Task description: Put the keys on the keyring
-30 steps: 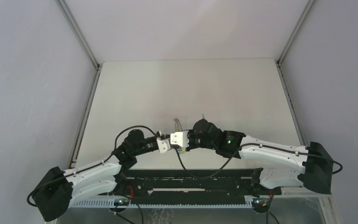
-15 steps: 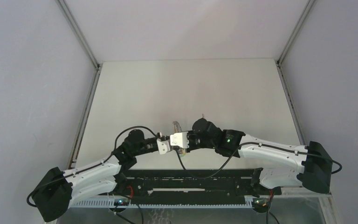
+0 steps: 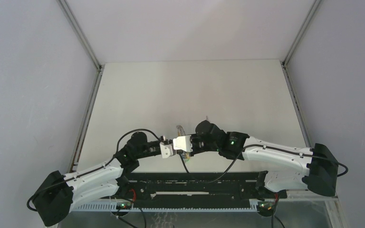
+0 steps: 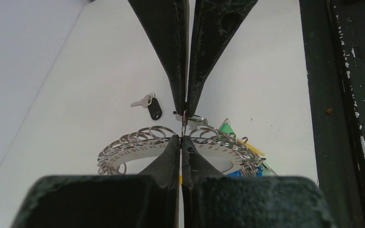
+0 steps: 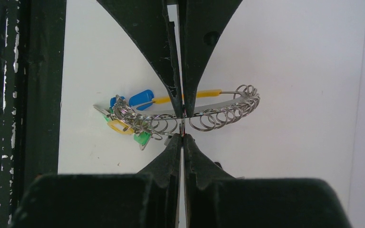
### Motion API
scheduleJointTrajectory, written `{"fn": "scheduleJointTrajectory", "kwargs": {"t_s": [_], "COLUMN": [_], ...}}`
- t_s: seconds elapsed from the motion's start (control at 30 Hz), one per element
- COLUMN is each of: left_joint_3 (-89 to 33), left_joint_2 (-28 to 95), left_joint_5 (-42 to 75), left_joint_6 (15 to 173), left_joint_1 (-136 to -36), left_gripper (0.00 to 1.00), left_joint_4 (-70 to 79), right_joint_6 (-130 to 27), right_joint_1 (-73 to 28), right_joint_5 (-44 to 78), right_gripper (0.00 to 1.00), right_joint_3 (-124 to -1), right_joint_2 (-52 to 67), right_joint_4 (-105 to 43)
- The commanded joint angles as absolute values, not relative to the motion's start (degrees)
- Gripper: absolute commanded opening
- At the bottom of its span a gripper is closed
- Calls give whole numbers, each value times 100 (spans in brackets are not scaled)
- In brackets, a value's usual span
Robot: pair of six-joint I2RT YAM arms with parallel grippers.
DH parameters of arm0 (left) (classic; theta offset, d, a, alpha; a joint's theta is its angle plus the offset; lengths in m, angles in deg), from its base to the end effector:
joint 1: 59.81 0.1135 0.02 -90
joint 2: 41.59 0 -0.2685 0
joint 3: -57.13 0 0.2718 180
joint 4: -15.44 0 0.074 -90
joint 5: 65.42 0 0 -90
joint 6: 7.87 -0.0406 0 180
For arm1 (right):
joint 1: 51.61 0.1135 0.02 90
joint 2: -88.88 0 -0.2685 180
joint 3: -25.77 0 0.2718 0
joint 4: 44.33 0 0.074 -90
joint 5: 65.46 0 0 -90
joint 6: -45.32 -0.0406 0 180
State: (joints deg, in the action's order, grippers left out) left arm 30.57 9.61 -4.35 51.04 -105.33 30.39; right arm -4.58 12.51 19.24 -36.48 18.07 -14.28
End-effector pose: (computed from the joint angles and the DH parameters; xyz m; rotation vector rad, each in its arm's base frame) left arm 0.1309 -0.1613 0.1910 1.3590 1.1169 -0.6220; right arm 0.1232 0.2625 0.2552 -1.8156 1.3491 0.3288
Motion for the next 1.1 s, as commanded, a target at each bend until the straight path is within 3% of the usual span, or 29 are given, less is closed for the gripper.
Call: {"fn": "scheduleJointTrajectory", "kwargs": {"t_s": [0.0, 0.13, 0.7, 1.07], "left_joint_3": [2912, 2874, 3021, 3202], "left_joint_2": [868, 882, 823, 857], "left_joint_5": [-242, -109, 144, 204], "left_joint_6": [5238, 5290, 5333, 5614], "left_joint_1": [-10666, -10666, -10657, -10569], "left_gripper": [0, 0, 0, 0], "left_joint_4": [3626, 3570, 3829, 4374], "right_joint_6": [-403, -498, -681, -1147], "right_joint_1": [1421, 1459, 1443, 949], "right_joint_5": [1931, 1994, 1999, 1971], "right_gripper": [0, 0, 33, 33], "right_joint_3": [-3817, -3825, -3737, -2906], "right_joint_2": [1530, 1531, 1956, 2994], "right_joint_4": [-1438, -1409, -1438, -2316]}}
